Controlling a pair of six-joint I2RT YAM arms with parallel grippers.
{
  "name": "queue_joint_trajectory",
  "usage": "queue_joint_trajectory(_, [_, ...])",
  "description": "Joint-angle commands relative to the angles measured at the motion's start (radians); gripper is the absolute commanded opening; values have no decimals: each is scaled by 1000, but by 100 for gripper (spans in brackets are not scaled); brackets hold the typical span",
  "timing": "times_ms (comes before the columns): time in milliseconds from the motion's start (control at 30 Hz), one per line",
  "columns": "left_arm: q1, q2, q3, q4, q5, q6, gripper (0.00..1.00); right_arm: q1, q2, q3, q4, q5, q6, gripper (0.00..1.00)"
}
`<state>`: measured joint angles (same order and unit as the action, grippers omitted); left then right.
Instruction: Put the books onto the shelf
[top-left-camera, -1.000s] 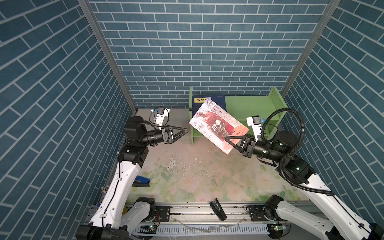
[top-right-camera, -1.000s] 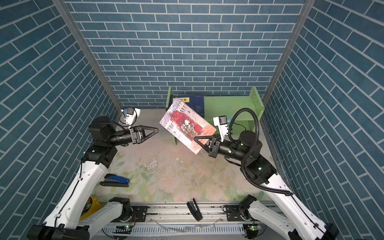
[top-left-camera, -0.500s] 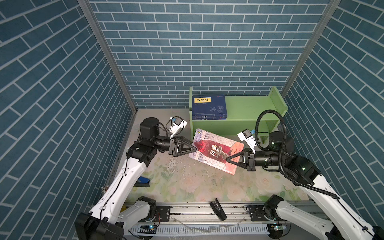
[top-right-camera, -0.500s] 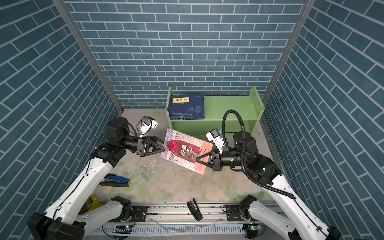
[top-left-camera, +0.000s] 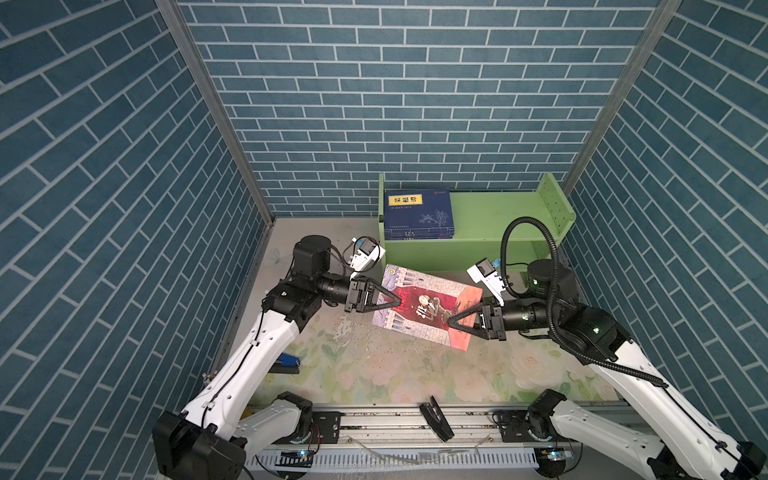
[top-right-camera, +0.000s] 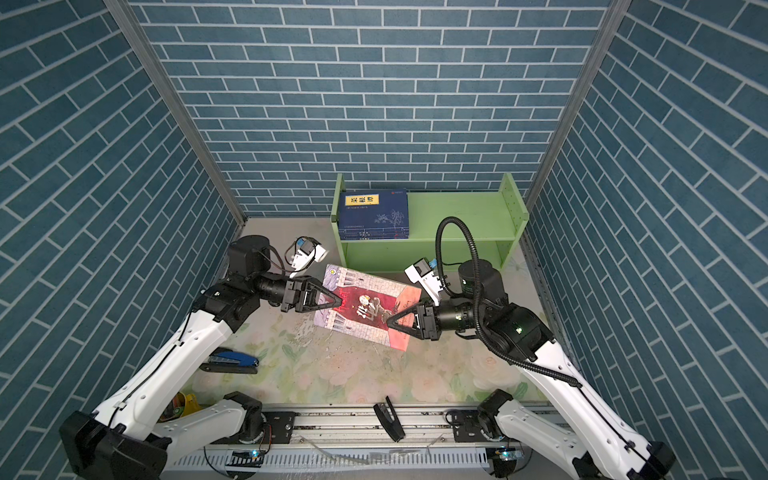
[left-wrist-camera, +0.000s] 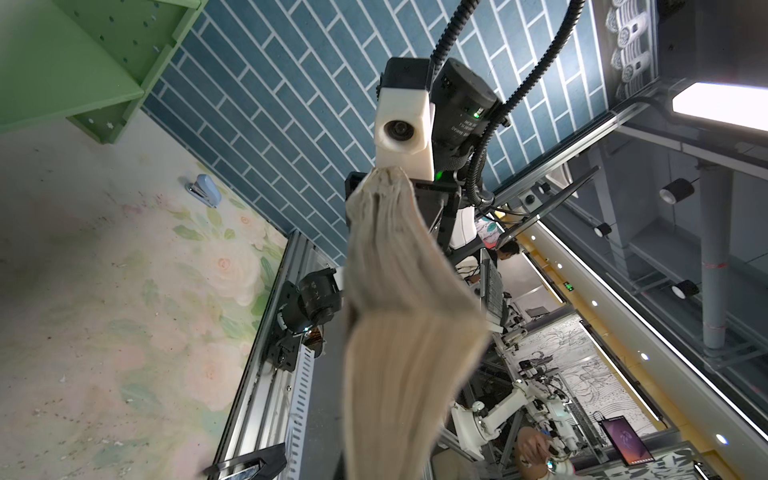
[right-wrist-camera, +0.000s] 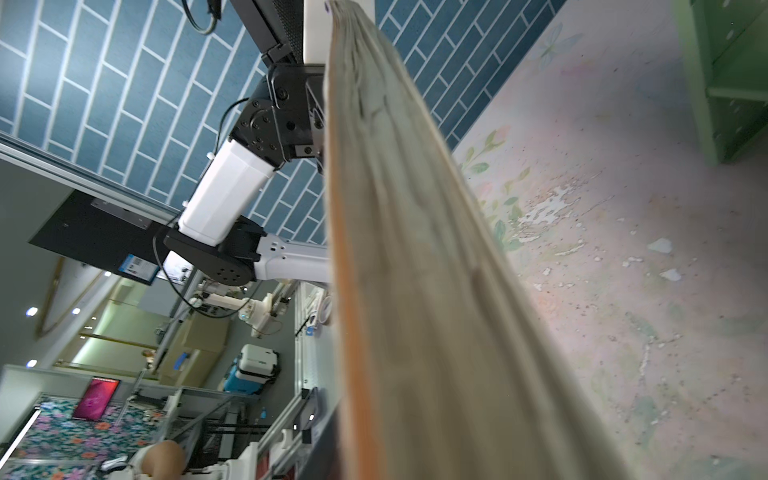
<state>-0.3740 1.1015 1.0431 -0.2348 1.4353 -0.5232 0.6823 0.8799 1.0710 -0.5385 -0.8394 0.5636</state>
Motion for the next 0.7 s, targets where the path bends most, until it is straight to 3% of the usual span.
queue_joint_trajectory(0, [-3, -10, 17, 49, -64, 0, 0, -5, -59, -48, 42, 103, -6, 44])
queue_joint_trajectory(333, [0, 23, -76, 336, -182, -239, 0, -11, -215, -352, 449, 169, 237, 43])
queue_joint_trajectory(667, [-2, 0, -181, 413, -217, -298, 0, -10, -322, -523, 687, 321, 361, 32])
